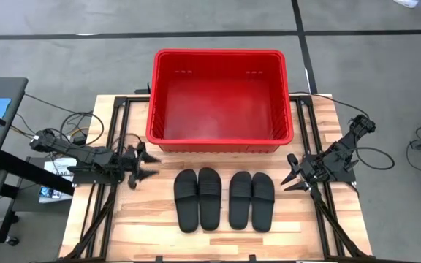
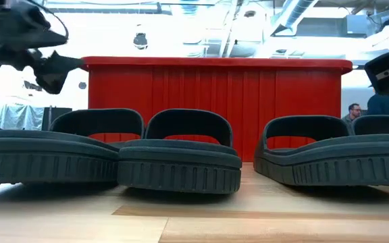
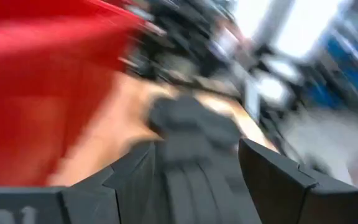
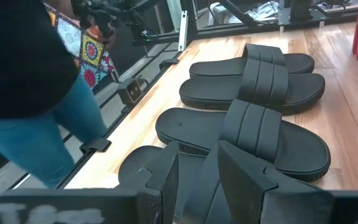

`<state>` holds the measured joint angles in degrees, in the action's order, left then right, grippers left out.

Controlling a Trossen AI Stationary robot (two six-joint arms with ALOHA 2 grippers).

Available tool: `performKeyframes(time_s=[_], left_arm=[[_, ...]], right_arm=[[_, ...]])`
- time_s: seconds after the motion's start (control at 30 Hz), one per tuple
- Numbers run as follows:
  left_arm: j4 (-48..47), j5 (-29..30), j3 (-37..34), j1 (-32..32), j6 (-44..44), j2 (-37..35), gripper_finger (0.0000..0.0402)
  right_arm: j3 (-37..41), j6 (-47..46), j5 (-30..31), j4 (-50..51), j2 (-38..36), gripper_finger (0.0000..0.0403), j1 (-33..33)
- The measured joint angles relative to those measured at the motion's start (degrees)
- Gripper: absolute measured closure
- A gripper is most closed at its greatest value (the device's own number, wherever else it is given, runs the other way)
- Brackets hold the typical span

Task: Pick and place slides into bin
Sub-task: Put the black slide into the red container

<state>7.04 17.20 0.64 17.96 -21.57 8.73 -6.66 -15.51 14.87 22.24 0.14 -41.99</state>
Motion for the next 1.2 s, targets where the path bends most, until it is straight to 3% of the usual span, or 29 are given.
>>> performKeyframes(time_s=[0.07, 0.13, 0.23, 0.33, 0.43, 0.5, 0.83, 0.9, 1.03, 1.1, 1.2], left_arm=[[2.35, 5.65, 0.00, -0.04, -7.37, 0.00, 0.0178], [5.30, 6.08, 0.00, -0.01, -12.30, 0.00, 0.0178], [13.06, 3.69, -0.01, 0.56, -19.09, 0.63, 0.0178], [28.45, 0.58, 0.02, 1.81, -25.26, 1.93, 0.0178], [40.55, -1.32, 2.06, 3.57, -27.70, 3.44, 0.0178], [43.08, -1.47, 5.16, 4.86, -27.44, 4.26, 0.0178], [42.82, -5.03, 17.69, 8.76, -17.80, 18.18, 0.0178], [42.71, -10.12, 19.53, 8.76, -20.18, 21.71, 0.0178], [39.52, -26.77, 25.08, 9.43, -23.55, 27.05, 0.0178], [33.35, -32.42, 28.80, 10.78, -23.10, 28.68, 0.0178], [15.20, -34.27, 35.89, 13.35, -20.29, 30.10, 0.0178]], right_arm=[[0.00, 0.00, 0.00, 0.02, 0.01, 0.0300, 0.01], [-0.01, 0.00, 0.00, 0.01, 0.02, 0.0300, 0.01], [0.00, 0.00, 0.00, 0.01, 0.01, 0.0300, 0.00], [-0.02, 0.00, 0.00, 0.00, 0.02, 0.0300, -0.01], [0.00, 0.00, 0.00, -0.01, 0.02, 0.0300, 0.01], [0.00, 0.00, 0.00, 0.02, 0.02, 0.0300, 0.01], [-0.01, 0.00, 0.00, -0.01, 0.02, 0.0300, 0.01], [0.00, 0.00, 0.00, 0.02, 0.02, 0.0300, -0.01], [0.00, 0.00, 0.00, 0.02, 0.02, 0.0300, -0.01], [0.00, 0.00, 0.00, 0.00, 0.01, 0.0300, 0.00], [0.00, 0.00, 0.00, 0.01, 0.02, 0.0300, 0.00]])
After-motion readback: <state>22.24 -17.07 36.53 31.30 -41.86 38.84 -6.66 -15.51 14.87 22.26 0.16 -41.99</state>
